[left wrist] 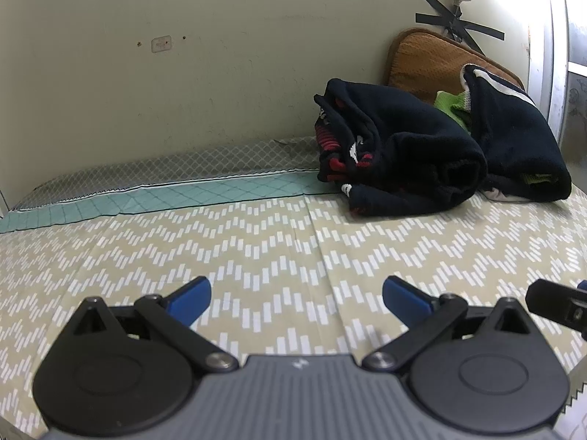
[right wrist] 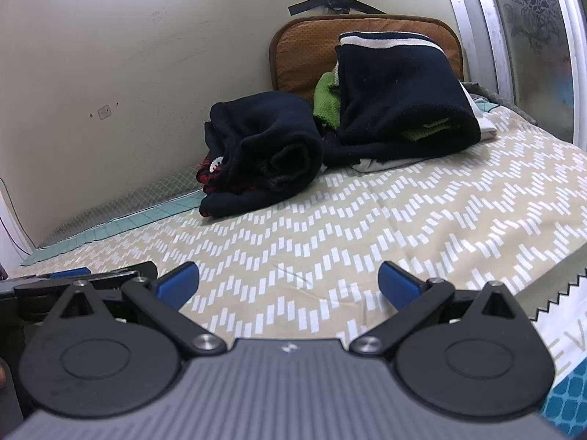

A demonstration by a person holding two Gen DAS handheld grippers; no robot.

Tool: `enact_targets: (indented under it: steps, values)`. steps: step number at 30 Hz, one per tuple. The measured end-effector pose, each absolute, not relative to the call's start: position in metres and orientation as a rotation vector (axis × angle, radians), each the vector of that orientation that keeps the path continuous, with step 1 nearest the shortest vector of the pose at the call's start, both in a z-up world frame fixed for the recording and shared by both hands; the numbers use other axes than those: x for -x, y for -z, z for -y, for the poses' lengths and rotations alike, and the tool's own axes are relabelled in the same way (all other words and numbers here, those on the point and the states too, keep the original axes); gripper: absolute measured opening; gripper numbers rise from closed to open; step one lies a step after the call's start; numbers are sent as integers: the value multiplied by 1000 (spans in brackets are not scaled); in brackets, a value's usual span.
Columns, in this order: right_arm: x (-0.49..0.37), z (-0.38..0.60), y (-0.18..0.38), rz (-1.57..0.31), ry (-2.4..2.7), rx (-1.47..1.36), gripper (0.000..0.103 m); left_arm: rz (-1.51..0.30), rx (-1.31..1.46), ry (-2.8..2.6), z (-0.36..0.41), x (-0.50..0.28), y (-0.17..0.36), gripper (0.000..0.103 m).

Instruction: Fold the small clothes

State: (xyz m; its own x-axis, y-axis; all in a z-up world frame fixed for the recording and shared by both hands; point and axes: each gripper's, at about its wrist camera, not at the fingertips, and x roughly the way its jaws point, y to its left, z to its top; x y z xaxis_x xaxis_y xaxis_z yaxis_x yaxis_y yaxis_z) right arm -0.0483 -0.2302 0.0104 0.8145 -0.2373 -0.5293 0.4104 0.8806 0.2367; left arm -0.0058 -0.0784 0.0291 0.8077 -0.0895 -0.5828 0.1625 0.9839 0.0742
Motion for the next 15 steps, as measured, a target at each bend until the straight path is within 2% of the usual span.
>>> enact_targets:
  steps: [15]
  values:
    - [49,234,-11,-507,345,-364,103,-610,-126,156,78,6,-30,103]
